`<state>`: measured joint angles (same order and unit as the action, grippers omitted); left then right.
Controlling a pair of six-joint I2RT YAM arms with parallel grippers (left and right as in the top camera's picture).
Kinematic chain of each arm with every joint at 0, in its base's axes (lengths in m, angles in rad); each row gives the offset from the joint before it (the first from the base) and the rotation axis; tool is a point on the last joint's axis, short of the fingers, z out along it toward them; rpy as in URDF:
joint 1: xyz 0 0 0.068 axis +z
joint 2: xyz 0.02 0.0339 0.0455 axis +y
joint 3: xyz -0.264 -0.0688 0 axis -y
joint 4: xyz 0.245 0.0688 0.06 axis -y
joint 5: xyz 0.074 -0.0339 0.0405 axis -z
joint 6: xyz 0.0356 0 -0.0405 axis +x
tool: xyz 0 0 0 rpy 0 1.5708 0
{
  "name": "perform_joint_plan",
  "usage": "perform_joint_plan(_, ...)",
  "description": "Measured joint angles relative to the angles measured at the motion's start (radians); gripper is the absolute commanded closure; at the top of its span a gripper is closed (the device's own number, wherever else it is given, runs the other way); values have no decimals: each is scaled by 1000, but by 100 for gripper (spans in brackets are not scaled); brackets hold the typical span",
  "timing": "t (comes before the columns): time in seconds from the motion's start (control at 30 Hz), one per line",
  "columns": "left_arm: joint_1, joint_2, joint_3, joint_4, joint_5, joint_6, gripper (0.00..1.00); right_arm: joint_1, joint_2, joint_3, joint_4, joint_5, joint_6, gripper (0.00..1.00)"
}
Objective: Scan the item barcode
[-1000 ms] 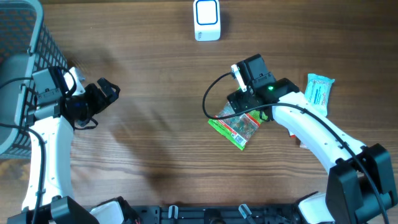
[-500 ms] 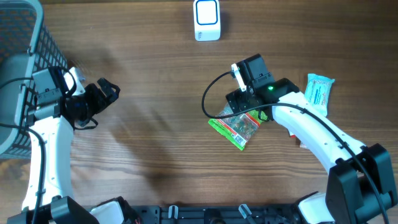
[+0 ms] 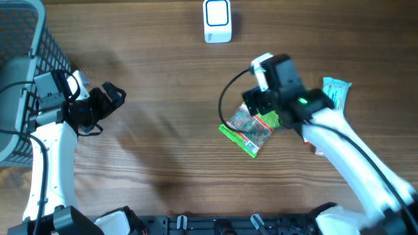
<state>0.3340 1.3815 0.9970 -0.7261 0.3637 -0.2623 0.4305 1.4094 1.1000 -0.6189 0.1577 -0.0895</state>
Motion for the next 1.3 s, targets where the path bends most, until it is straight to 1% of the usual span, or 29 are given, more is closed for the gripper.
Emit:
perform_joint_plan(0.2,0,0,0,1,0,0,0,0,-364,0,4,3,0,0)
perform_joint_plan(0.4,0,0,0,0,0,0,0,-23,-663,0,-3,120,0,0)
perform_joint_plan(0.5,0,0,0,0,0,0,0,-38,-825,0,-64,142,-3,0)
perform_joint_plan(0.57,0,0,0,0,0,0,0,-70,-914,0,-102,153,-6,0)
perform_joint_plan(0.67,0,0,0,0,0,0,0,-143,-1018,-18,-91,135,-9,0)
perform_joint_plan(0.77,0,0,0,0,0,0,0,-240,-1120,-105,-64,73,-9,0)
perform_joint_plan(0.83,0,0,0,1,0,0,0,-297,-1176,-195,-12,18,-9,0)
perform_joint_plan(0.87,0,0,0,1,0,0,0,-331,-1216,-275,57,-24,-9,0)
perform_joint_plan(0.93,0,0,0,0,0,0,0,-352,-1254,-363,146,-68,-9,0)
perform_joint_plan(1.0,0,0,0,0,0,0,0,-359,-1300,-486,329,-111,-5,0)
perform_joint_plan(1.03,0,0,0,0,0,0,0,-359,-1314,-522,381,-122,0,0)
perform_joint_plan(1.07,0,0,0,0,0,0,0,-360,-1334,-589,515,-137,13,0)
perform_joint_plan(1.17,0,0,0,1,0,0,0,-360,-1372,-745,796,-158,64,0)
perform_joint_plan(1.3,0,0,0,0,0,0,0,-360,-1388,-904,1078,-162,103,0)
